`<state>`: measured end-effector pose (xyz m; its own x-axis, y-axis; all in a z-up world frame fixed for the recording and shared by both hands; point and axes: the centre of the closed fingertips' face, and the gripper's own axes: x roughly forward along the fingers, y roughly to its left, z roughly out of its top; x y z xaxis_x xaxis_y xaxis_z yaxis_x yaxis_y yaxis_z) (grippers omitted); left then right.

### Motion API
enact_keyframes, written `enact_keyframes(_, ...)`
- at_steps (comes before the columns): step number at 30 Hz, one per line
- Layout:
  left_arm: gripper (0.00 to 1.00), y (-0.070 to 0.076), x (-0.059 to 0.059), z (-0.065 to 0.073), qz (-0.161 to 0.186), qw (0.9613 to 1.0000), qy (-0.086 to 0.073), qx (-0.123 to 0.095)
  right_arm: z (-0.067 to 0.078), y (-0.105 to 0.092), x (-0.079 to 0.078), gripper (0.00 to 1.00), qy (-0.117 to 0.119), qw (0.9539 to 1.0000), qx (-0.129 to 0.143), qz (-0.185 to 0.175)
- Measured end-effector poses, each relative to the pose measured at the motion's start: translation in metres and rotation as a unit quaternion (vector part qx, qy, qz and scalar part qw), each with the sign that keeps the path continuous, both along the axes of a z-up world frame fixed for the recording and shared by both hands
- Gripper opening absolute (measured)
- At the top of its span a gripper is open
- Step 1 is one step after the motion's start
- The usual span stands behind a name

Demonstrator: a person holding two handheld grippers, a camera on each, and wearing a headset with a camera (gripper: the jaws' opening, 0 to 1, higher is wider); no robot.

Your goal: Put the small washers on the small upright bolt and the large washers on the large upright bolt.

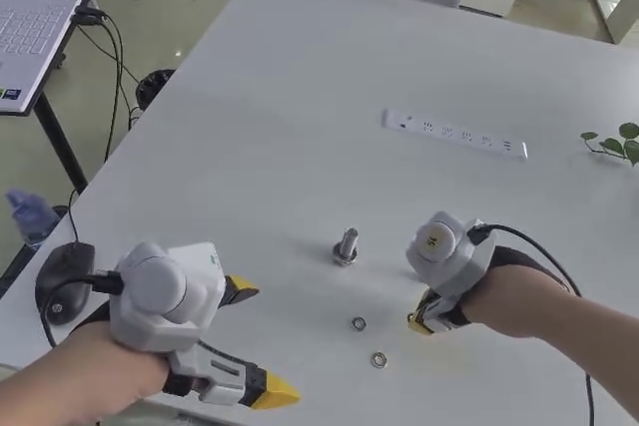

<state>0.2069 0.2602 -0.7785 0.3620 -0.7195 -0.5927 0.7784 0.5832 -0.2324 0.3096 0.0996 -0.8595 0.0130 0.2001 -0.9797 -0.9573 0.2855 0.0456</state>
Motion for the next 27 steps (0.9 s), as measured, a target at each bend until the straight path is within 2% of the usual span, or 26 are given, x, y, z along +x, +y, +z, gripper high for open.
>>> enact_keyframes(11,0.83,-0.006,0.0,0.002,-0.008,1.0,-0.003,0.001,0.008,-0.022,0.002,0.11,-0.006,0.9999,-0.003,-0.013)
enact_keyframes(19,0.85,-0.007,0.004,0.005,-0.006,0.9999,-0.012,-0.002,0.014,-0.045,0.011,0.11,-0.011,0.9998,-0.008,-0.016)
enact_keyframes(27,0.87,-0.004,0.006,0.005,0.0,0.9999,-0.016,0.001,0.02,-0.056,0.02,0.11,-0.013,0.9996,-0.009,-0.023)
